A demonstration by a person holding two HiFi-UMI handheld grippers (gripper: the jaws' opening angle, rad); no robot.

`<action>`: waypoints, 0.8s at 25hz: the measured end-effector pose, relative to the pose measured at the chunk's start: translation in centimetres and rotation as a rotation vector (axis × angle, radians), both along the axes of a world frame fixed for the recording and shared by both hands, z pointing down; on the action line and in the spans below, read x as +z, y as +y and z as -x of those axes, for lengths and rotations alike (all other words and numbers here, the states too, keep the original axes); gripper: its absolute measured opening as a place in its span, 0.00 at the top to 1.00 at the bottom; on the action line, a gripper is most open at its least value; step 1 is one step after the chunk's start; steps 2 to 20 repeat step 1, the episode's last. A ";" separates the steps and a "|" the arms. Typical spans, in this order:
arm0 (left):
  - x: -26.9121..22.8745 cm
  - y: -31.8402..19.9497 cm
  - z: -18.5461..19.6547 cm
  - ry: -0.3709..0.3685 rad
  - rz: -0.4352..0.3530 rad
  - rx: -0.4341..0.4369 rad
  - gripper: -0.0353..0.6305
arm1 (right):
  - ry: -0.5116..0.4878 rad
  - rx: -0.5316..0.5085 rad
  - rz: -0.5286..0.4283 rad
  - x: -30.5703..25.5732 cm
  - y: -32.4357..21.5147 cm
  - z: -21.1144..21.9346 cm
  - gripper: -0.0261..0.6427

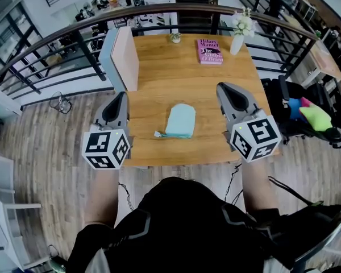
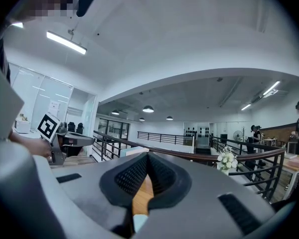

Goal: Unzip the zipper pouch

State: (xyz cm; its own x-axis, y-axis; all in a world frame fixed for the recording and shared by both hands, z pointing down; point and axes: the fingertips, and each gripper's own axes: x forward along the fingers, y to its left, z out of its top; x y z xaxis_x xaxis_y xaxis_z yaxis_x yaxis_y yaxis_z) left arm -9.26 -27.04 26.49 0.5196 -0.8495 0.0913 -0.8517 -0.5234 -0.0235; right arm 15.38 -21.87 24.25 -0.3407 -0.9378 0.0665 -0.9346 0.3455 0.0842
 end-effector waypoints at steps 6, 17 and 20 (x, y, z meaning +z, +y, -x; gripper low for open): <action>0.1 0.0 0.0 -0.001 0.003 0.000 0.90 | 0.001 -0.003 0.000 0.1 0.0 0.0 0.95; 0.1 0.0 0.0 -0.001 0.003 0.000 0.90 | 0.001 -0.003 0.000 0.1 0.0 0.0 0.95; 0.1 0.0 0.0 -0.001 0.003 0.000 0.90 | 0.001 -0.003 0.000 0.1 0.0 0.0 0.95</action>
